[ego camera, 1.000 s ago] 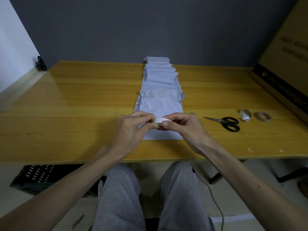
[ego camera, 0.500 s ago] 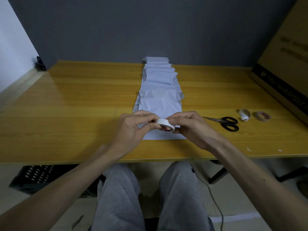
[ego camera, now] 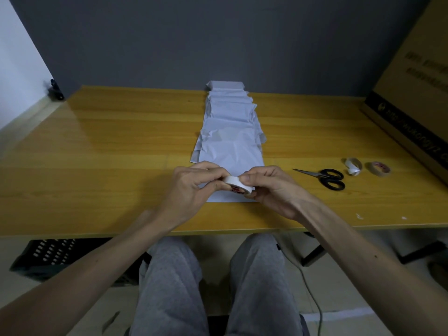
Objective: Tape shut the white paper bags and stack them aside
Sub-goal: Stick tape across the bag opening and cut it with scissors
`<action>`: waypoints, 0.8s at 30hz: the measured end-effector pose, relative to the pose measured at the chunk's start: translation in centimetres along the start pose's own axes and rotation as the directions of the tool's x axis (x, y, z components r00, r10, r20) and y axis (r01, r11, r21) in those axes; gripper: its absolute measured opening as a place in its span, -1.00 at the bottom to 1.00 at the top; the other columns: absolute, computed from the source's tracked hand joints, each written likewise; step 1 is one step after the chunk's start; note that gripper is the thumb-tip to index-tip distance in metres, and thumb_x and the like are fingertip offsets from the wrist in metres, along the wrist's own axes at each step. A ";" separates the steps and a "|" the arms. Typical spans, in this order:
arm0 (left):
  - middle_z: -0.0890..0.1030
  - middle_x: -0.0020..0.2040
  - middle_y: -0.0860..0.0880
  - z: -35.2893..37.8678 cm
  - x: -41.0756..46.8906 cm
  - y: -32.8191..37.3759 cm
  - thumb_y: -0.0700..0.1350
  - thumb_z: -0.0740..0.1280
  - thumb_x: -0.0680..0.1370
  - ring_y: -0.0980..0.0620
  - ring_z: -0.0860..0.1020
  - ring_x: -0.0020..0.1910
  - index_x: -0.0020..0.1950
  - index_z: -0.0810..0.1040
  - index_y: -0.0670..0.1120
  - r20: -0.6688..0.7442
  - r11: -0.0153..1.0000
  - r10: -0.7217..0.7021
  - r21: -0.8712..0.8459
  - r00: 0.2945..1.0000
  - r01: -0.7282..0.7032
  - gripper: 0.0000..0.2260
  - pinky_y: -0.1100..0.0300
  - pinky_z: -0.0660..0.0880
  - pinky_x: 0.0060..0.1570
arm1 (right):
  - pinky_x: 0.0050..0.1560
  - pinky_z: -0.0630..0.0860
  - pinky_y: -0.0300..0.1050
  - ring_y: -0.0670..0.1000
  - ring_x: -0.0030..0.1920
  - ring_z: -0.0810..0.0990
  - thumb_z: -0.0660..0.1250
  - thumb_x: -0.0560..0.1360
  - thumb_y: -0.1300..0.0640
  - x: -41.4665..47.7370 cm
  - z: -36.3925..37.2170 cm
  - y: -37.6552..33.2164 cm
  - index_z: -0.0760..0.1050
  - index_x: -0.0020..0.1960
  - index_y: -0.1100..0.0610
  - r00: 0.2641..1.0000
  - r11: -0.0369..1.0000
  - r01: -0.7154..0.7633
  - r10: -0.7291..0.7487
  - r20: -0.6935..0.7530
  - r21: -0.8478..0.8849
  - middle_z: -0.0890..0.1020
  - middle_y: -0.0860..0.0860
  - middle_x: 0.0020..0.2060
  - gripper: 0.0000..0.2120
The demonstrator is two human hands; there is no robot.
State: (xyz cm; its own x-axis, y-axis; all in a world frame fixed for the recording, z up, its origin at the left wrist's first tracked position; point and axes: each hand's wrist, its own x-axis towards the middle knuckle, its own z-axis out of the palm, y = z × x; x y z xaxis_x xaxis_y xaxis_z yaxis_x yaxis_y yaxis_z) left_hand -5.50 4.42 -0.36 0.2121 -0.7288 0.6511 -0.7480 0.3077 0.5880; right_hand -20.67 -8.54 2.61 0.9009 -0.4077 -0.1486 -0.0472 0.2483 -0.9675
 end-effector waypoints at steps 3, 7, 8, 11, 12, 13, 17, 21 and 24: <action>0.65 -0.15 -0.06 -0.2 0.2 0.0 -0.15 0.42 0.48 0.11 0.60 -0.15 -0.06 0.68 -0.25 -0.019 1.000 0.003 -0.021 1.000 -0.004 -0.83 0.22 0.51 -0.15 | -0.24 0.42 -0.24 -0.04 -0.29 0.56 0.42 0.35 0.27 0.2 -0.3 0.4 0.67 -0.25 0.23 1.000 0.999 0.009 -0.010 0.018 0.048 0.64 0.08 -0.34 -0.94; 0.66 -0.14 -0.06 -0.5 0.5 0.1 -0.18 0.44 0.47 0.08 0.61 -0.14 -0.04 0.69 -0.25 -0.023 0.999 0.024 -0.036 0.999 -0.025 -0.85 0.16 0.54 -0.13 | -0.25 0.45 -0.25 -0.03 -0.29 0.57 0.41 0.34 0.34 0.2 -0.6 0.1 0.68 -0.20 0.25 0.999 0.997 0.003 -0.007 0.047 0.075 0.66 0.11 -0.31 -0.91; 0.66 -0.14 -0.05 -0.4 0.6 0.0 -0.20 0.44 0.46 0.08 0.61 -0.14 -0.05 0.69 -0.25 -0.021 0.999 0.027 -0.035 0.999 -0.028 -0.86 0.16 0.54 -0.13 | -0.29 0.46 -0.27 -0.06 -0.33 0.57 0.39 0.34 0.34 0.2 -0.5 -0.1 0.68 -0.22 0.24 0.999 0.998 0.003 -0.006 0.044 0.070 0.65 0.09 -0.34 -0.90; 0.66 -0.16 -0.06 -0.4 0.6 0.0 -0.22 0.44 0.45 0.08 0.61 -0.15 -0.07 0.69 -0.26 -0.016 0.999 0.032 -0.024 0.999 -0.033 -0.87 0.18 0.54 -0.14 | -0.32 0.43 -0.30 -0.09 -0.37 0.57 0.35 0.32 0.29 0.2 0.0 -0.2 0.67 -0.28 0.22 1.000 0.999 0.005 -0.005 0.016 0.041 0.64 0.06 -0.38 -0.89; 0.66 -0.16 -0.07 -0.4 0.6 0.0 -0.23 0.44 0.45 0.09 0.60 -0.15 -0.07 0.69 -0.27 -0.014 0.999 0.029 -0.024 0.999 -0.029 -0.88 0.22 0.52 -0.13 | -0.32 0.41 -0.30 -0.10 -0.37 0.56 0.36 0.32 0.28 0.3 0.1 -0.2 0.67 -0.29 0.21 1.000 1.000 0.007 -0.007 0.005 0.028 0.63 0.05 -0.38 -0.90; 0.65 -0.16 -0.07 -0.4 0.6 0.2 -0.23 0.43 0.46 0.11 0.59 -0.16 -0.07 0.69 -0.27 -0.007 0.999 0.031 -0.020 1.000 -0.031 -0.88 0.27 0.50 -0.13 | -0.31 0.40 -0.29 -0.09 -0.37 0.55 0.37 0.31 0.27 0.3 0.1 -0.1 0.66 -0.30 0.19 1.000 1.000 0.006 -0.006 -0.001 0.016 0.63 0.05 -0.38 -0.90; 0.64 -0.16 -0.05 -0.5 0.5 0.3 -0.22 0.41 0.49 0.15 0.57 -0.16 -0.07 0.68 -0.26 0.037 0.997 0.077 0.021 0.996 -0.078 -0.88 0.37 0.41 -0.13 | -0.27 0.41 -0.26 -0.06 -0.33 0.56 0.39 0.31 0.25 0.4 0.1 0.1 0.65 -0.37 0.14 1.000 0.999 0.014 -0.014 -0.005 -0.032 0.62 0.05 -0.39 -0.89; 0.65 -0.14 -0.04 -0.5 0.3 -0.2 -0.22 0.42 0.49 0.10 0.59 -0.15 -0.04 0.68 -0.25 0.023 0.998 0.066 0.008 0.998 -0.066 -0.88 0.29 0.46 -0.15 | -0.32 0.40 -0.28 -0.07 -0.35 0.52 0.44 0.29 0.20 0.6 0.2 0.5 0.61 -0.38 0.18 0.999 0.999 0.018 -0.020 -0.040 -0.051 0.57 0.04 -0.42 -0.91; 0.66 -0.13 -0.03 -0.5 0.2 -0.3 -0.23 0.43 0.48 0.05 0.61 -0.11 -0.05 0.69 -0.25 0.035 0.997 0.078 -0.001 0.996 -0.078 -0.89 0.19 0.52 -0.14 | -0.26 0.40 -0.25 -0.06 -0.32 0.50 0.46 0.29 0.14 0.7 0.0 1.0 0.60 -0.36 0.19 0.999 0.998 0.020 -0.021 -0.024 -0.060 0.56 0.05 -0.40 -0.87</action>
State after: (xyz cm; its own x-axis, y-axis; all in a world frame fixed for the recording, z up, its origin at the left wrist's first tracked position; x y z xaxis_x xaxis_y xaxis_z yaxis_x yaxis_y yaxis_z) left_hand -4.89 4.52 -0.20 0.1312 -0.7238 0.6774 -0.7618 0.3636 0.5361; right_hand -20.04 -8.60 1.59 0.8912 -0.4339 -0.1326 -0.0548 0.1871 -0.9808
